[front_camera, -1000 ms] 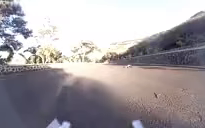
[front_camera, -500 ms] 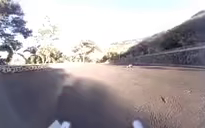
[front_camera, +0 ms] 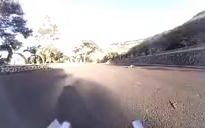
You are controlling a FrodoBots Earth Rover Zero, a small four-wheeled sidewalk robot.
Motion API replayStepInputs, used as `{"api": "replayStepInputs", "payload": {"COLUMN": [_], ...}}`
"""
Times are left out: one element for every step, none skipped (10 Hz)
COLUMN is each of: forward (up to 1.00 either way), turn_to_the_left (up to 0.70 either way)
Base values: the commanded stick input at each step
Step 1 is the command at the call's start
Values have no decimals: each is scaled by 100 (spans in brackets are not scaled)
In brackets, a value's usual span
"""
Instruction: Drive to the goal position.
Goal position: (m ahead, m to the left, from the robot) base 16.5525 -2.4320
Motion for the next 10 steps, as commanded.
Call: {"api": "replayStepInputs", "payload": {"forward": [50, 50, 50, 50, 50, 50, 50, 50, 50, 50], "turn_to_the_left": [0, 0, 0, 0, 0, 0, 0, 0, 0, 0]}}
